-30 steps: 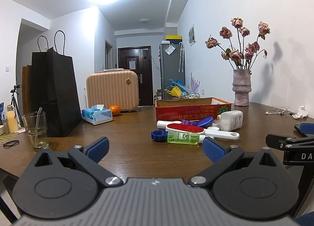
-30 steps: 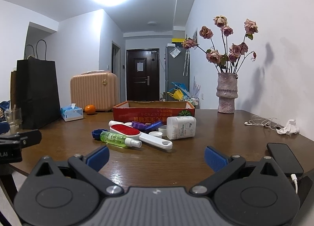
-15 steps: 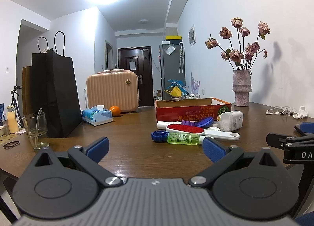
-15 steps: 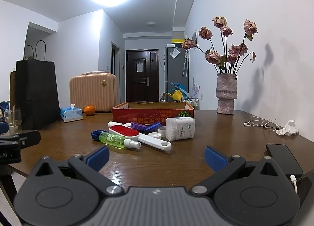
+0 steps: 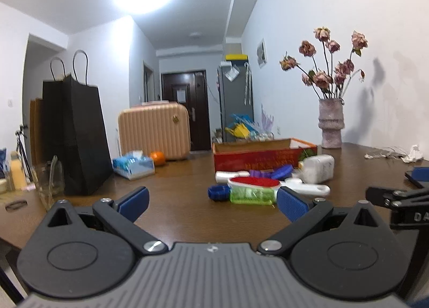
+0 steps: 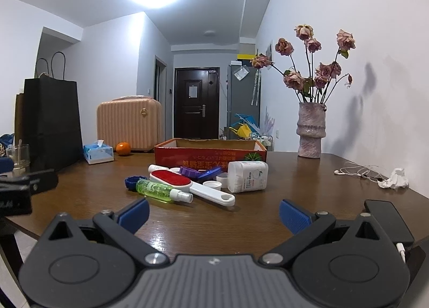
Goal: Organize rigid objects
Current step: 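Reach the right gripper to the red-and-white lint brush and grasp it, then carry the lint brush with the right gripper into the cardboard box and release, then withdraw the right gripper and move both tools back toward the remaining items, then grasp the blue screw cap with the left gripper while the right grasps the green spray bottle, then carry the blue cap and green bottle into the box and open both grippers, then withdraw both tools from the box back over the table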
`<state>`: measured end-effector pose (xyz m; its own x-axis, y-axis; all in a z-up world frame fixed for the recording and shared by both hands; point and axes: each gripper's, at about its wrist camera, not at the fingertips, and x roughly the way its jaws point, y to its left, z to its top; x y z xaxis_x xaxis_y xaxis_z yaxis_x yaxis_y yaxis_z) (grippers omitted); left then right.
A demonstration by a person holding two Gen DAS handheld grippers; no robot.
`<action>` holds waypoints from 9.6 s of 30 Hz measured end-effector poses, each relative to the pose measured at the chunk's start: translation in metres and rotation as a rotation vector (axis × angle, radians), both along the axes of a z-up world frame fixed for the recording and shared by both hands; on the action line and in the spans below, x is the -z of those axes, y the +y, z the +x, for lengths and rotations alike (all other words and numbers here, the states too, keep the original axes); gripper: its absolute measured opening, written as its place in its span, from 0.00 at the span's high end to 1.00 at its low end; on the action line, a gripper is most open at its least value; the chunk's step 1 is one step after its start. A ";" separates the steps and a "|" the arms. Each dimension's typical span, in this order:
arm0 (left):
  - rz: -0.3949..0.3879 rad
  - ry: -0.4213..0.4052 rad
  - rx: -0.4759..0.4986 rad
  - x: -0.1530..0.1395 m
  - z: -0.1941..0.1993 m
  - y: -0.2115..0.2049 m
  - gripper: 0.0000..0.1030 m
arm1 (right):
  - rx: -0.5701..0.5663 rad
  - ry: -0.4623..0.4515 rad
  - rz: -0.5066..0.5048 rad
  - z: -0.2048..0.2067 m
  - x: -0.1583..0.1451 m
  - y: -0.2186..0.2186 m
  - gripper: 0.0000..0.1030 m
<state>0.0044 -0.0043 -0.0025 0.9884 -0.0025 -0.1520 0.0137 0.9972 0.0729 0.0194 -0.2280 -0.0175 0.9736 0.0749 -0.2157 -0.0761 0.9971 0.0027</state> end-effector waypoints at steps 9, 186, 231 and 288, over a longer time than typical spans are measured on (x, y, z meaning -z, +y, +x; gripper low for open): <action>0.010 -0.013 -0.026 -0.004 0.049 0.000 0.00 | 0.017 0.109 0.043 0.058 0.004 -0.015 0.00; 0.055 0.488 0.208 0.030 0.302 0.027 0.18 | -0.345 0.391 -0.036 0.239 0.023 0.011 0.72; -0.013 0.451 0.204 0.004 0.252 0.001 0.48 | -0.294 0.350 -0.050 0.242 -0.002 0.013 0.71; -0.111 0.348 0.128 -0.134 0.350 0.004 0.21 | -0.170 0.209 0.040 0.302 -0.127 -0.078 0.53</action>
<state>0.3547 -0.0004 0.1312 0.8684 -0.1579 -0.4700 0.1434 0.9874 -0.0667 0.3216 -0.3064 0.1093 0.8809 0.2461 -0.4044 -0.2360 0.9688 0.0753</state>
